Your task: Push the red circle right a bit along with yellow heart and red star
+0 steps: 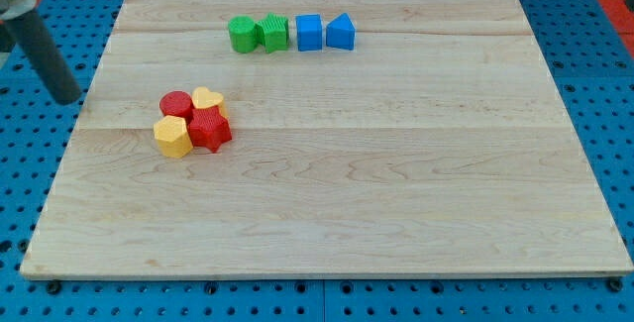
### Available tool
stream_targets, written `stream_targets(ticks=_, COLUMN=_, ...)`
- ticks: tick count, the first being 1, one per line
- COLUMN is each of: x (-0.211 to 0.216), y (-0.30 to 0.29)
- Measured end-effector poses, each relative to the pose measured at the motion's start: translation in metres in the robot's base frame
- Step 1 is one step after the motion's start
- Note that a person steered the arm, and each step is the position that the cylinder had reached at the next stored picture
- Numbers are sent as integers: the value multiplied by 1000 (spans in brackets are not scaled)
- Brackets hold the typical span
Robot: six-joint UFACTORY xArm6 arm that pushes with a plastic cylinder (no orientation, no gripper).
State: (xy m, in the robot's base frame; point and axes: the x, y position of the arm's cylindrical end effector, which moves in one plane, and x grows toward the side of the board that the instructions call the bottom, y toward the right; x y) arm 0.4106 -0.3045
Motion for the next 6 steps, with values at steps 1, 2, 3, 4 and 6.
stream_targets(ticks=1, x=8, y=14)
stream_targets(ticks=2, x=8, y=42)
stream_targets(ticks=3, x=8, y=76)
stream_targets(ticks=4, x=7, y=114)
stream_targets(ticks=6, x=0, y=187)
